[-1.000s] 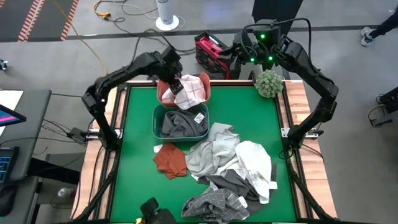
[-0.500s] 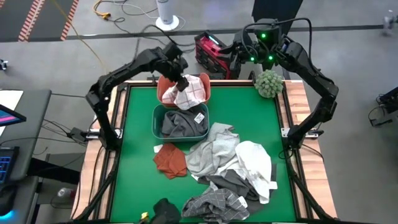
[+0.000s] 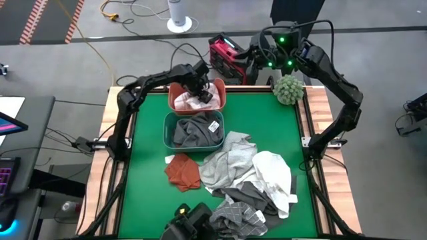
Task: Sort towels by color in basket
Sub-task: Put the white and brown patterned towel into the orange bin
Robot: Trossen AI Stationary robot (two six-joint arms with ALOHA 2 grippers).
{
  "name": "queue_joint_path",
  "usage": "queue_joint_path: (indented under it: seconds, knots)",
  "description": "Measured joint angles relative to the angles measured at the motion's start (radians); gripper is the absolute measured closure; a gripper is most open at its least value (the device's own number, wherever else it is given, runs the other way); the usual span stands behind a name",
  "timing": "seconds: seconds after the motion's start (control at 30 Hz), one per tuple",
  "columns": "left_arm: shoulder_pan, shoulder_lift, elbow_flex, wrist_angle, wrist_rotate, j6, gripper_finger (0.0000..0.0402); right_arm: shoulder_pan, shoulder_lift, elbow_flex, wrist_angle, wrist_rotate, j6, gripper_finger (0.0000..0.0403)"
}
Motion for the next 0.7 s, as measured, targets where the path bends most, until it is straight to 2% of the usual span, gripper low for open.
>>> queue_joint_path:
  seconds: [0.2,0.33,0.43,0.57,0.7]
  knots:
    - [-0.011,-0.038,0.014,-0.012,-0.018,0.047,0.0205,0.025,0.0,0.0,0.002,0.03,-0.005,0.0262]
    - [-0.005,-0.124,0.058,-0.007,-0.018,0.106,0.0205,0.028,0.0,0.0,0.002,0.033,-0.008,0.0262]
    - [-0.004,-0.19,0.066,-0.003,-0.032,0.205,0.0205,0.028,0.0,0.0,0.004,0.034,-0.01,0.0262]
    - [-0.011,-0.241,0.066,0.081,-0.115,0.317,0.0205,0.028,0.0,0.0,0.011,0.034,-0.024,0.0262]
    - [-0.001,-0.215,0.061,0.176,-0.133,0.315,0.0205,0.028,0.0,0.0,0.018,0.034,-0.023,0.0262]
